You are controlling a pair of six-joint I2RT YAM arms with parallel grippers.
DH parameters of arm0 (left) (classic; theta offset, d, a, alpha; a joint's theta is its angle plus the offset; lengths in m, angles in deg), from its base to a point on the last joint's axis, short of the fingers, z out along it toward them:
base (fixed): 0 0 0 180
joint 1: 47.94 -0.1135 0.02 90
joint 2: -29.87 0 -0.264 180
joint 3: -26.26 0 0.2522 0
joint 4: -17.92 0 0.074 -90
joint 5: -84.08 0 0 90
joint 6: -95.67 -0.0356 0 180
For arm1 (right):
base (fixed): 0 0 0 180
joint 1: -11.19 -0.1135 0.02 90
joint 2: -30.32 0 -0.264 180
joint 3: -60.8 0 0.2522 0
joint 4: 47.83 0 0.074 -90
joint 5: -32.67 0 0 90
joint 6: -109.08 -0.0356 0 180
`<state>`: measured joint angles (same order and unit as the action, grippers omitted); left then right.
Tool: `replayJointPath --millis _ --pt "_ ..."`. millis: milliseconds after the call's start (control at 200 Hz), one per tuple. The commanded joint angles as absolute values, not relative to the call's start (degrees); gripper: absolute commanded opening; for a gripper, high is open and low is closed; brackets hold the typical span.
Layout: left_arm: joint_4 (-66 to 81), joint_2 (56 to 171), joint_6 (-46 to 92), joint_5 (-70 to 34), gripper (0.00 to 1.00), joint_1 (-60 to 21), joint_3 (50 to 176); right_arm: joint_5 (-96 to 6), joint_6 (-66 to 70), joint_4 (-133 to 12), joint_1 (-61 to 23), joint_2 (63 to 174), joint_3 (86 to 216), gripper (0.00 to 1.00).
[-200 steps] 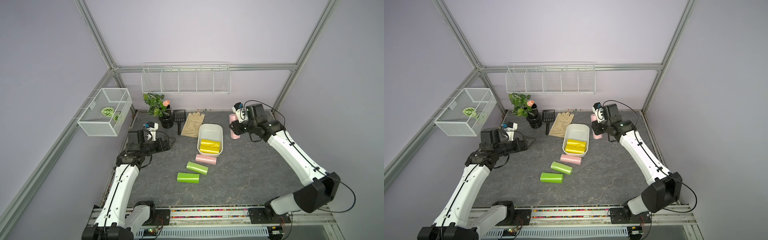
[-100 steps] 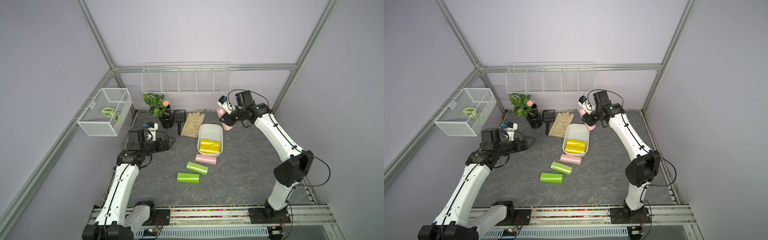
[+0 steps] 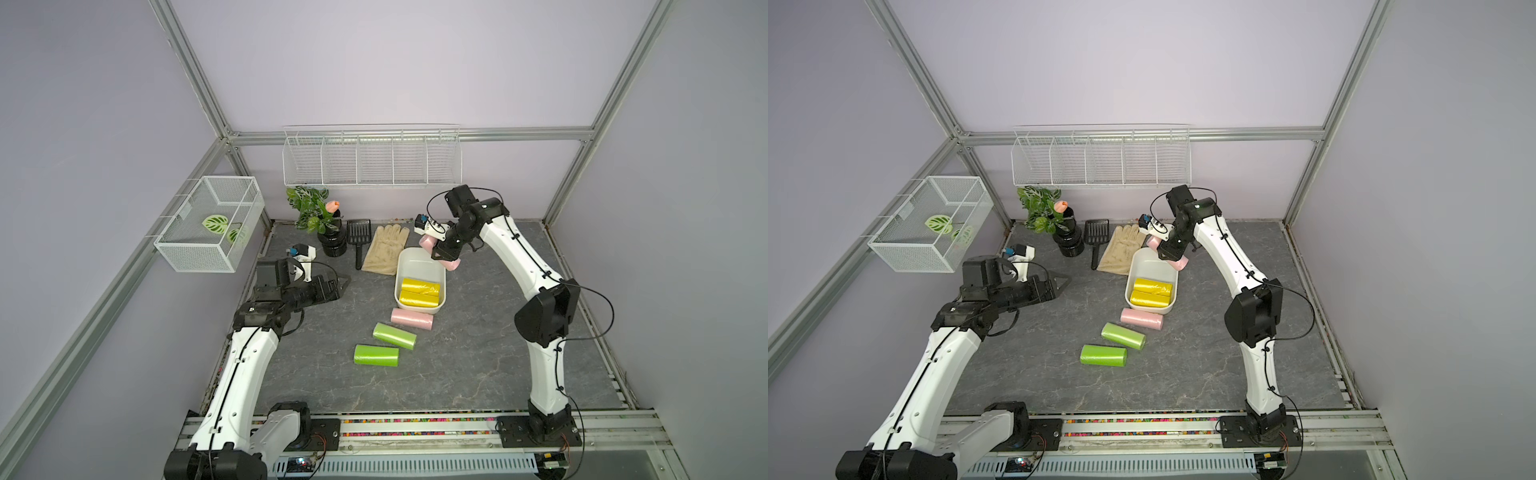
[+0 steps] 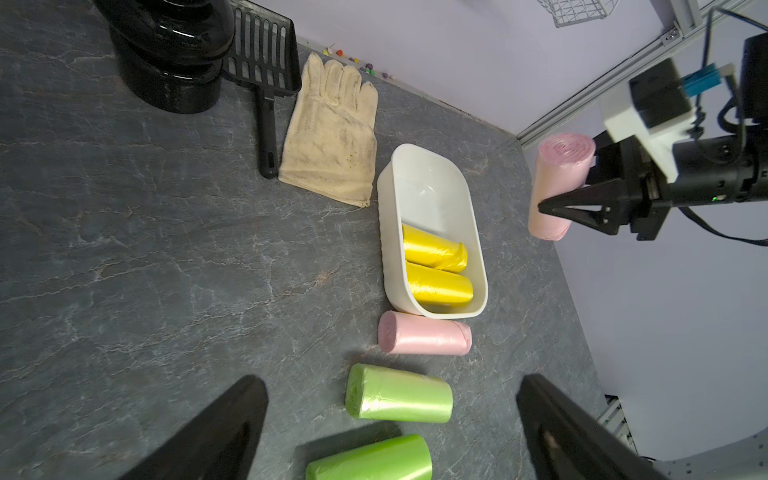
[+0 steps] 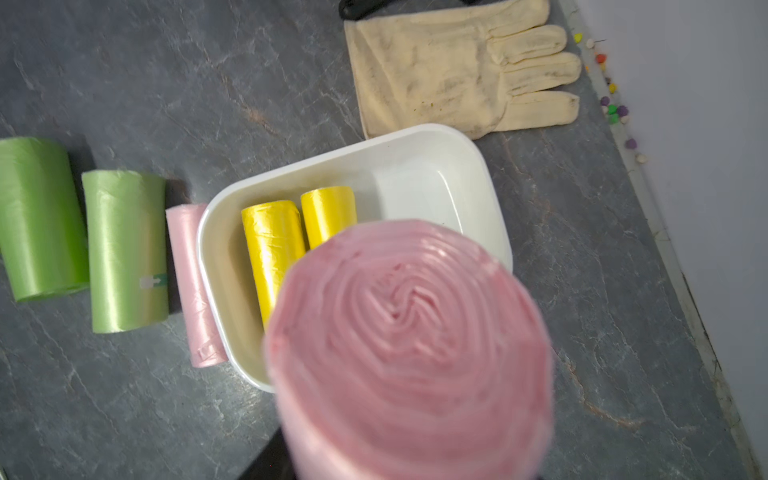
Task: Put the roll of trash bags into the storage box
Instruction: Place the roll of trash bags in the storage box.
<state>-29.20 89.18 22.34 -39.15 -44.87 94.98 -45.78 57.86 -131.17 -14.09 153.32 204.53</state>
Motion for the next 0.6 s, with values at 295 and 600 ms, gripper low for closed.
replayJointPath --millis 295,600 --pt "-30.07 89.8 21.52 -38.44 1.0 -44.68 95.39 -51.77 63.02 -133.42 -18.14 159.65 206.92 0.06" --pt "-29.94 89.98 21.5 -38.55 1.0 -44.68 95.39 -58.98 66.46 -128.18 -19.62 164.16 207.26 0.07"
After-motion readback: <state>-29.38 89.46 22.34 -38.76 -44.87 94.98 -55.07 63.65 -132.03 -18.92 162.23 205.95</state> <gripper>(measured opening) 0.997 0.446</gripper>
